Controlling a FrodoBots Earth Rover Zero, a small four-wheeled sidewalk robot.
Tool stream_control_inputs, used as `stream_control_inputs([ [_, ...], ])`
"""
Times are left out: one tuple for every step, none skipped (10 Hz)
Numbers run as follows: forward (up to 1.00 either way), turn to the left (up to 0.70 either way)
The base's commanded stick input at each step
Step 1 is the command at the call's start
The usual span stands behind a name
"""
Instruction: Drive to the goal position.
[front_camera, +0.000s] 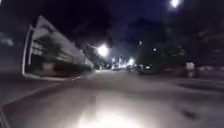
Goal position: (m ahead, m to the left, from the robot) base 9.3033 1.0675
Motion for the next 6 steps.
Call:
stream_control_inputs([
  [0.85,0.02],
  [0.85,0.02],
  [0.85,0.02],
  [0.85,0.02],
  [0.85,0.02],
  [0.85,0.02],
])
